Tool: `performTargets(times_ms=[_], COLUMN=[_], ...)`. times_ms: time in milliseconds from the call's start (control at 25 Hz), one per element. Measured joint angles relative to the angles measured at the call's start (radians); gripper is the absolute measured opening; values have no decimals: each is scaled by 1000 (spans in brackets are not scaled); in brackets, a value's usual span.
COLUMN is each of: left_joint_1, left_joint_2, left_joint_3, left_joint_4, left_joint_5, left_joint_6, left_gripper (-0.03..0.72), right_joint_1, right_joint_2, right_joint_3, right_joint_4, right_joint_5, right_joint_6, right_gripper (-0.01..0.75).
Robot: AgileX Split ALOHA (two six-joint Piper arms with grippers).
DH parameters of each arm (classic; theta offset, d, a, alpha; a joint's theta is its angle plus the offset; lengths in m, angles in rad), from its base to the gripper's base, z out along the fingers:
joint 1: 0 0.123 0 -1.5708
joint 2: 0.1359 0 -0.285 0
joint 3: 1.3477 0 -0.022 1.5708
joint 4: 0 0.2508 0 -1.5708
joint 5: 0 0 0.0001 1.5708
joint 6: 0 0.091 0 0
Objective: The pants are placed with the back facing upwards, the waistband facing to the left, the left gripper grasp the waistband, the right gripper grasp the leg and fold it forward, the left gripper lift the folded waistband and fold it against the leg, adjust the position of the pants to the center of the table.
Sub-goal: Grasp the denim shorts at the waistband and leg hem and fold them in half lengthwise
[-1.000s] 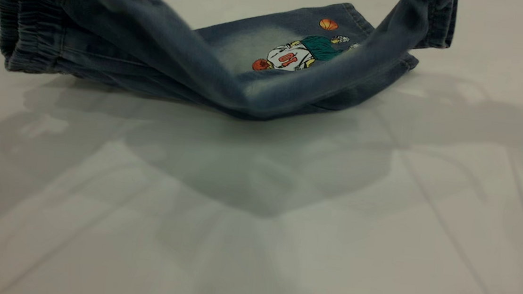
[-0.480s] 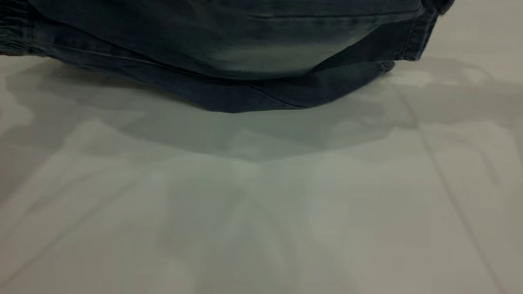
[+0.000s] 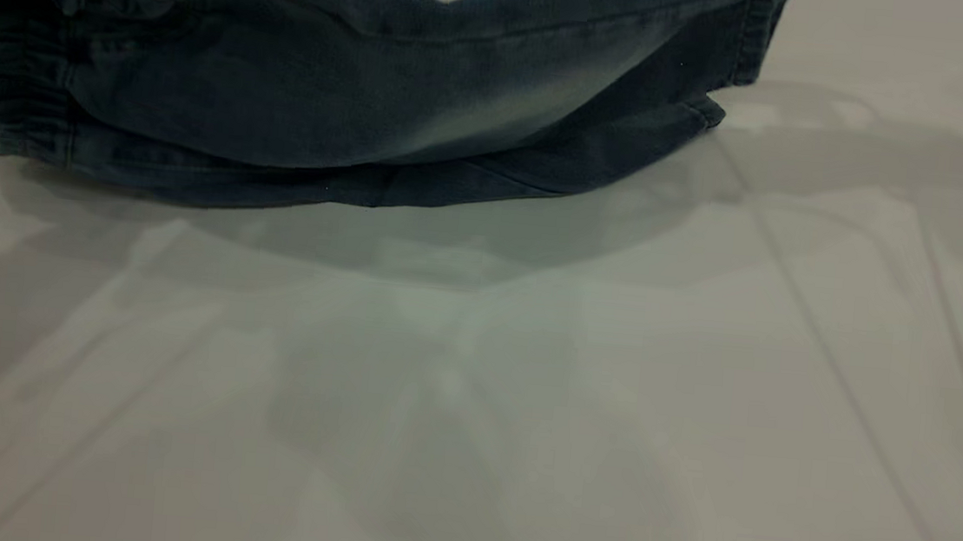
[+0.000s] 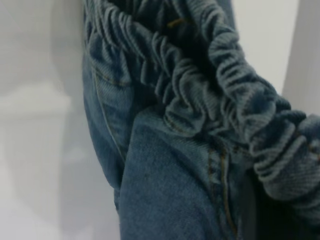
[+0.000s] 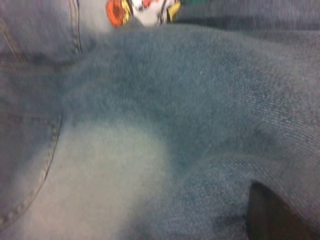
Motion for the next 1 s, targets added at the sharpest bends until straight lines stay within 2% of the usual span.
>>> performTargets(times_ms=[240,600,840,1000], left_joint_1=[0,0,0,0], left_joint_2=[4,4,40,94], left_joint_3=[0,0,-8,-53], left_joint_4=[0,0,0,0], left_joint_5=[-32,-117,-215,-215], left_joint_6=[-163,-396,-441,-439], left_gripper=[128,128,128,128], right_joint_1=[0,0,0,2], right_joint_2=[65,142,196,198], right_joint_3=[-99,-101,-101,-127], right_joint_4=[38,88,200,254], right_joint_5=[-3,-3,-3,-3], right_joint_6=[62,106,106,106], right_gripper=[15,15,15,15])
